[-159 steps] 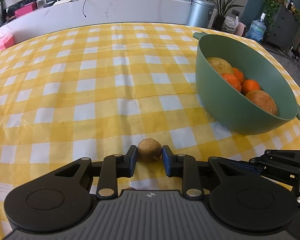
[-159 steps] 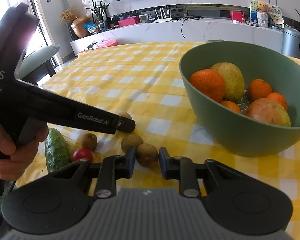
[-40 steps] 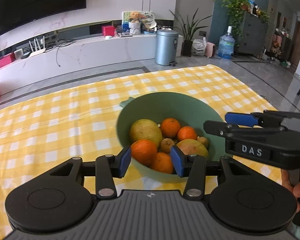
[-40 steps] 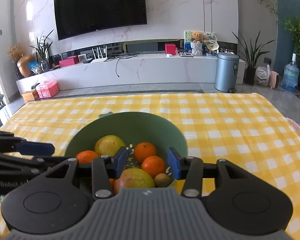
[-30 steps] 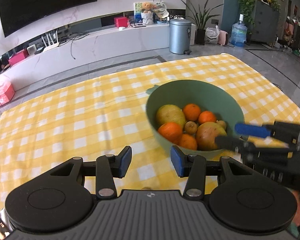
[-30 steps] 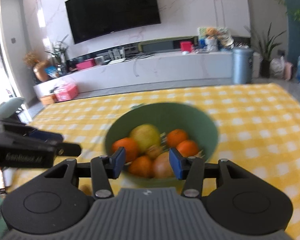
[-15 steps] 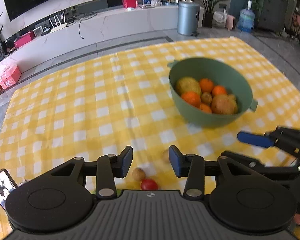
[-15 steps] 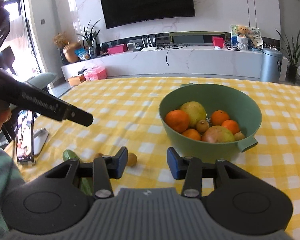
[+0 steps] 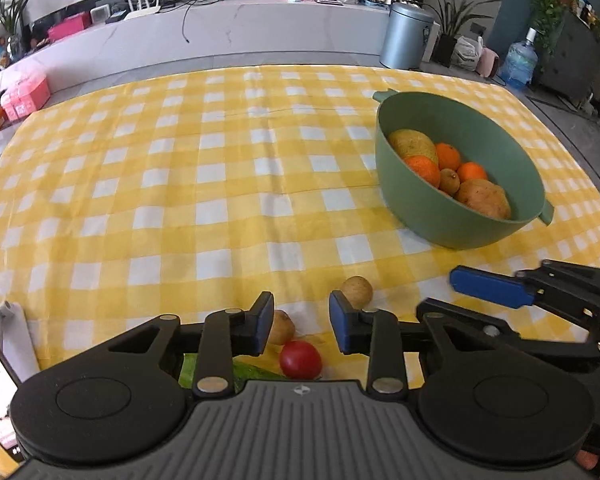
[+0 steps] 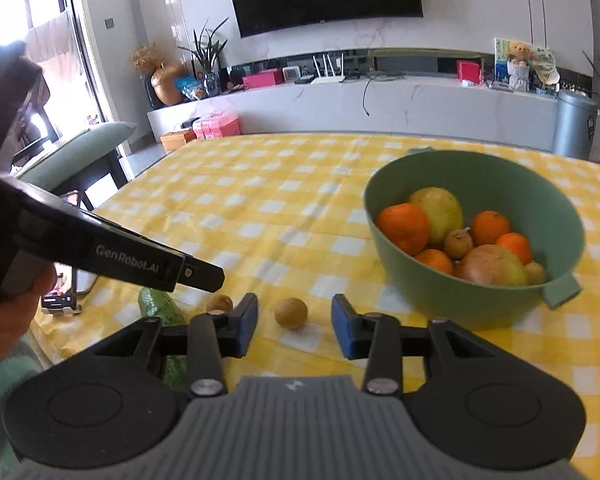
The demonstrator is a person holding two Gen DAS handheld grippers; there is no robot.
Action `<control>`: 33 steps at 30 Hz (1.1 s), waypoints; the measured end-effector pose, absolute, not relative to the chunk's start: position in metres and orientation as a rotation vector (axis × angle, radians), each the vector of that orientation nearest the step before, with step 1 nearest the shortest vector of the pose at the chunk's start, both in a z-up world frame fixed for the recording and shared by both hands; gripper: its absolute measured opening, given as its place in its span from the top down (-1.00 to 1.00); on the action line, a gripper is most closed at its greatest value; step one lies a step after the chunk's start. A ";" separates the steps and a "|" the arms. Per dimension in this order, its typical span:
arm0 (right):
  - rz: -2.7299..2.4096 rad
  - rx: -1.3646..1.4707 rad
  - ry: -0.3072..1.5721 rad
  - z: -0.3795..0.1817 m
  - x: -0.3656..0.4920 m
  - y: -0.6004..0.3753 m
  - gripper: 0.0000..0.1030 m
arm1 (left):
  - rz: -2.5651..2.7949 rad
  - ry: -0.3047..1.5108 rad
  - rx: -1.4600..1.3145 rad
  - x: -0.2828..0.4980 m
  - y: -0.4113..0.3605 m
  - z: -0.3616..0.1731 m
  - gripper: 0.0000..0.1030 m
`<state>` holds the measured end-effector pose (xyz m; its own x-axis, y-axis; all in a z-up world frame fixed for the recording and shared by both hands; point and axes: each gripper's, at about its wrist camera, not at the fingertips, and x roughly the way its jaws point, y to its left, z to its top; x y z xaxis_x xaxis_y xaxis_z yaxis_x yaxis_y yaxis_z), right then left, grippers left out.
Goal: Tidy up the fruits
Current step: 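Lift both tools out and reach toward the remaining kiwis on the cloth, then grasp a kiwi with the left tool while the right tool grasps another kiwi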
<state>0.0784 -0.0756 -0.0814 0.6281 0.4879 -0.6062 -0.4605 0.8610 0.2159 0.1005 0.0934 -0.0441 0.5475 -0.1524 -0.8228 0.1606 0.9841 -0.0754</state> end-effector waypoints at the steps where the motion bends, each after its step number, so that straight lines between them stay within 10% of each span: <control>1: 0.548 0.039 0.717 -0.085 0.082 -0.072 0.42 | -0.189 0.974 0.008 0.101 0.094 -0.047 0.26; 33: 0.630 -0.025 0.761 -0.140 0.121 -0.042 0.55 | -0.197 1.070 -0.070 0.114 0.107 -0.085 0.33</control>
<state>0.1206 -0.0422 -0.1401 0.5503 0.5239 -0.6502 -0.5415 0.8166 0.1997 0.1141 0.1070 -0.0850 0.4643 -0.1941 -0.8642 0.1266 0.9802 -0.1522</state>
